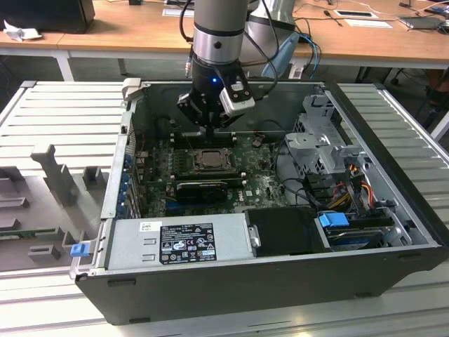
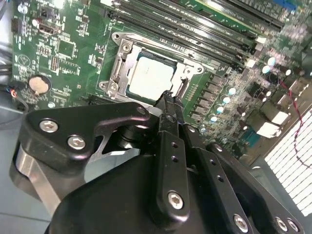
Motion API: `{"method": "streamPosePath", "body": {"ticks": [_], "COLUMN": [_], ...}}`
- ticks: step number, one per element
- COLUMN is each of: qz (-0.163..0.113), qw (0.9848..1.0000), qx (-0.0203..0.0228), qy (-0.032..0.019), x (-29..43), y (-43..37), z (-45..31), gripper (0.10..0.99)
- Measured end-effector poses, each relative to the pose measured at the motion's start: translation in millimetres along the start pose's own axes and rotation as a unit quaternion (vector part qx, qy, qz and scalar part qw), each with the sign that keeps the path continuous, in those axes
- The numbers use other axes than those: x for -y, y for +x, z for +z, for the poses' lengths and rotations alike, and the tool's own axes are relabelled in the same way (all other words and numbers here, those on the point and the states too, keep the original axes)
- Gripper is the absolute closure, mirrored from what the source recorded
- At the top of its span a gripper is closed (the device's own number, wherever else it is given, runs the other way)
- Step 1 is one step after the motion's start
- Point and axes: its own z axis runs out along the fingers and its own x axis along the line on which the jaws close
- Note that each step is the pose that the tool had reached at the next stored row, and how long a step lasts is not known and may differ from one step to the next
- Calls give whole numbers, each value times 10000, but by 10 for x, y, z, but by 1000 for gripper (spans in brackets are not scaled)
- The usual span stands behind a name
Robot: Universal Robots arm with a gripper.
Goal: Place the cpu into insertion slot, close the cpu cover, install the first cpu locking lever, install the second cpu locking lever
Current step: 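Install the first cpu locking lever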
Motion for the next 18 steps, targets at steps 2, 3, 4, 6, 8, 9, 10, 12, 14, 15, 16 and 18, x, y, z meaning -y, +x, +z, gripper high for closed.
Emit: {"method": "streamPosePath", "body": {"ticks": [2,3,4,6,8,9,10,12,14,15,16,18], "qz": [-74,-91,-116,-189,-331,-514,-594,-666,-679,-683,-687,-697], "qw": [9999,9998,9997,9996,9992,9985,9980,9976,9975,9975,9974,9973], "qx": [92,169,197,204,203,200,198,201,205,206,206,208], "qy": [-8,-17,-21,-20,-18,-15,-14,-14,-14,-14,-14,-14], "x": [1,1,1,1,2,2,2,3,4,5,6,6], "y": [7,11,15,14,15,15,15,29,39,42,45,51], "z": [1,2,3,2,2,2,2,3,4,4,4,4], "gripper": [980,980,980,980,980,980,980,980,980,980,980,980]}}
